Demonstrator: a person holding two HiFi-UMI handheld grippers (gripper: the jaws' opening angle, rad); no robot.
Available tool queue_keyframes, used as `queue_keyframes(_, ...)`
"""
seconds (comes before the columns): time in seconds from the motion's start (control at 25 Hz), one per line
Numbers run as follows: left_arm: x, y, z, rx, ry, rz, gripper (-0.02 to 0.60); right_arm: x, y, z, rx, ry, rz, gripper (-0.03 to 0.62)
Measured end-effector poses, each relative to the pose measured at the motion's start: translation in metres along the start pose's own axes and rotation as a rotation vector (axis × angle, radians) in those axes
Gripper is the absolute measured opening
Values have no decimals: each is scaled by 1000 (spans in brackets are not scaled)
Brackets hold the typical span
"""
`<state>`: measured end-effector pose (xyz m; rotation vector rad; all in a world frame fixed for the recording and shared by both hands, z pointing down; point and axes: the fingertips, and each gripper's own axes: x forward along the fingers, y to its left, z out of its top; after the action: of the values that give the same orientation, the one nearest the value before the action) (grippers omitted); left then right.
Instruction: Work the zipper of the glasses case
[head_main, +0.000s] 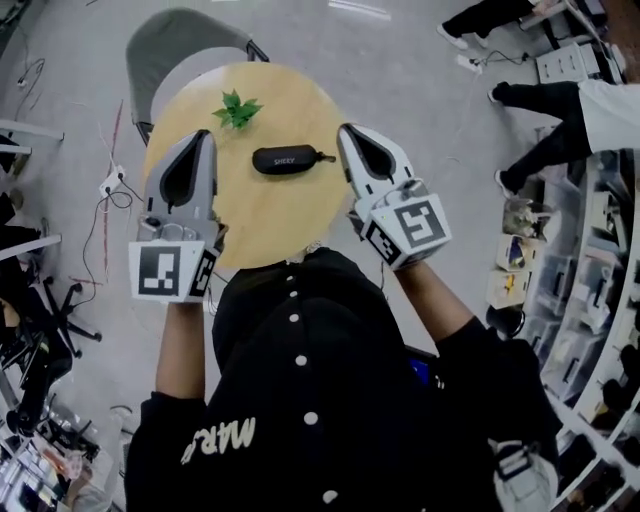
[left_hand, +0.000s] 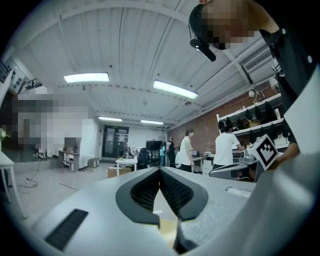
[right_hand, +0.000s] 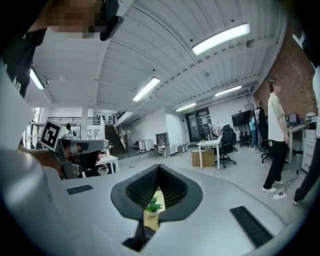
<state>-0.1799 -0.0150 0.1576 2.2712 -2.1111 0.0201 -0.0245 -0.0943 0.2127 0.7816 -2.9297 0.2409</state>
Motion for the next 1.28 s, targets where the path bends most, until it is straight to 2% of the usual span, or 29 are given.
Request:
queue_keyframes(0.08,-11,4,13,13,-33,52,5,-11,-3,20,-29,-39,-20,-6)
queue_keyframes(0.24,-32,17,23,20,-42,148,4,-30,-10,55,-53,-124,-57,0)
queue_keyframes(0.36,-48,24,33,34,-75,190,3,-39,-18,70,-58,-168,-82,2)
queue_keyframes(0.48,-66,28,35,63,-77,227,3,-50,-23,78,-79,-191,-99,2)
queue_keyframes(0.64,-89,34,36,73,-109,251,3,-64,-30,82,-95,-207,-125,2)
queue_keyframes(0.8,-103,37,31,82,-103,298,3,-75,-29,78,-109,-216,-125,0)
queue_keyframes(1.28,-98,20,37,104,-108,265,3,-78,-22,72,-105,-214,-118,0)
